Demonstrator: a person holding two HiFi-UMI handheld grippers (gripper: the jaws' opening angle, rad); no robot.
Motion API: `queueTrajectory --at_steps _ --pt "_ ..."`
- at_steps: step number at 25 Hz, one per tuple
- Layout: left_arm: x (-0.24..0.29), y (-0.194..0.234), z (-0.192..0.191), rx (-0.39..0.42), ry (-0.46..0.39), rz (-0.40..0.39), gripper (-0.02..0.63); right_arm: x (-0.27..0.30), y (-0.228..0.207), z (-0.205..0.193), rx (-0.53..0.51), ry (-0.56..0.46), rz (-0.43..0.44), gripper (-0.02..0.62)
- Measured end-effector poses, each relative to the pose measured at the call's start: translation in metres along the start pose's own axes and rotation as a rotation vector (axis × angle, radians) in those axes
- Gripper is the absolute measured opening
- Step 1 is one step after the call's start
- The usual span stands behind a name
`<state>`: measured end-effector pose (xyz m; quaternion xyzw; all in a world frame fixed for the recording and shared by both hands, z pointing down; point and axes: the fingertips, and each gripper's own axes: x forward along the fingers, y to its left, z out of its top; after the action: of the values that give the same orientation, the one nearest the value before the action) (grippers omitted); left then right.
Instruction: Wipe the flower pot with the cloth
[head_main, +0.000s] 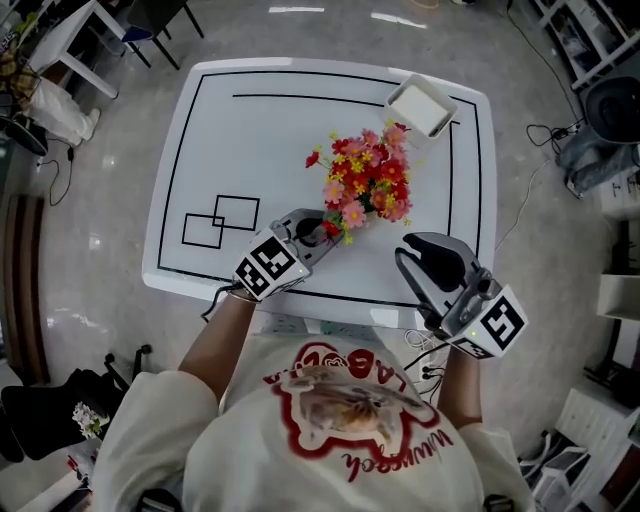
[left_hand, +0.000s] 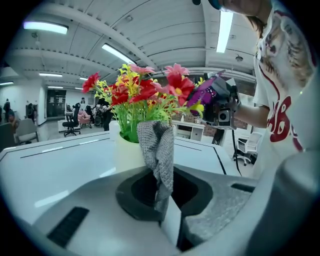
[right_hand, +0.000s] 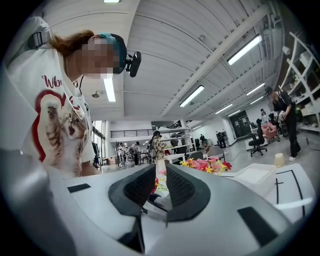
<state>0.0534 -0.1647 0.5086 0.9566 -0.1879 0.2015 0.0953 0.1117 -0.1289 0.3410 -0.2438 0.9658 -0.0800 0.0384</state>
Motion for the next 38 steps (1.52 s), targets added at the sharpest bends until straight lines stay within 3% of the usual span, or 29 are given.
queueTrajectory --at_steps 7,12,14,19,25,28,32,38 --pt "-0.015 -0.012 -0.003 0.000 -0.021 0.085 0.032 -0.004 -0.004 -0.010 0.005 0.020 0.075 0.061" --pt "-0.029 -0.035 -0.003 0.005 -0.067 0.093 0.032 0.002 0.001 -0.012 -0.002 0.009 0.091 0.050" --pt "-0.043 -0.049 0.011 0.039 -0.131 0.091 0.032 0.005 0.003 -0.012 -0.025 0.014 0.078 0.039" --pt "-0.082 -0.079 0.072 0.216 -0.229 0.080 0.032 0.007 0.012 -0.001 -0.057 -0.021 0.013 0.017" --pt "-0.122 -0.097 0.130 0.230 -0.354 0.120 0.032 0.009 0.038 0.026 -0.037 -0.106 -0.061 0.000" --pt "-0.134 -0.116 0.124 0.255 -0.352 0.111 0.032 0.012 0.062 0.027 -0.036 -0.112 -0.087 0.000" --pt "-0.156 -0.147 0.096 0.209 -0.352 0.104 0.032 0.015 0.105 0.019 -0.036 -0.102 -0.121 0.000" --pt "-0.211 -0.209 0.075 0.230 -0.376 0.072 0.032 0.004 0.186 0.008 -0.030 -0.113 -0.181 0.000"
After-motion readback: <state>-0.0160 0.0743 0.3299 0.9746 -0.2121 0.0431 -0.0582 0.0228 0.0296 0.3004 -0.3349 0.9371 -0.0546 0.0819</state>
